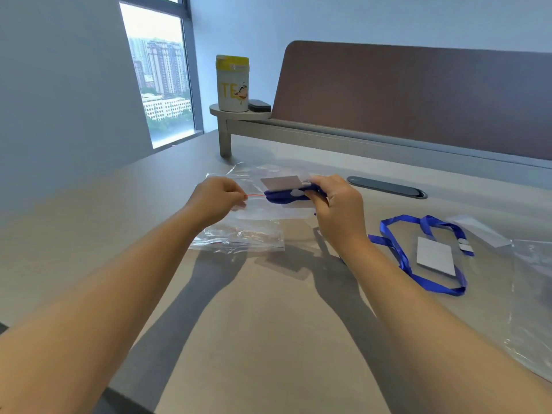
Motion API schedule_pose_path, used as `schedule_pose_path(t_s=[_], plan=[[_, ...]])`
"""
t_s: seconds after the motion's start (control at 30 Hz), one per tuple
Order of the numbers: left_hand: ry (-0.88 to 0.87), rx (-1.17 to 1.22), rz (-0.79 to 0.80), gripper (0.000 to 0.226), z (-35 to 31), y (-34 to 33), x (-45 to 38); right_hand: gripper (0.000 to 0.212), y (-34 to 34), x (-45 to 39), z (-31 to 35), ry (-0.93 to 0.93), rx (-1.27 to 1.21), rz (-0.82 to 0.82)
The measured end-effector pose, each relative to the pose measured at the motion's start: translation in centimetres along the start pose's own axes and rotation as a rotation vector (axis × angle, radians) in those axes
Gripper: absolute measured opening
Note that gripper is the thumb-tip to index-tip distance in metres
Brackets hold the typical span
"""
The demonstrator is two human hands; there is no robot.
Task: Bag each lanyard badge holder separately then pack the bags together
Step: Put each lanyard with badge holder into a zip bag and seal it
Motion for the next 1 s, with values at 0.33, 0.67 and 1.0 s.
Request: schedule_pose_path(t_s=[0.33,0.67,1.0], plan=[[0.082,0.304,0.239,0.012,-3.0,1.8,0.8,0.026,0.3,-1.8,1.7,-0.047,0.014,0.079],[0.021,0.354,0.048,0.02,-4.8,3.7,-0.2,0.017,0.9,-3.5,3.2,-0.143,-0.127,0.096],[0.044,0.543,-0.041,0.018,-6.2,4.8,0.1,0.044,0.0,-3.5,4.8,-0.035,0.074,0.3]])
Point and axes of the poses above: each hand's wrist, its own x-axis away from the middle knuckle, its own y-axis out of the back of the hand, z = x × y, the point moved 7 cm from there along -x, towards the middle knuckle, and after that the axes turned 11 degrees about -z, right-handed, at the moved point
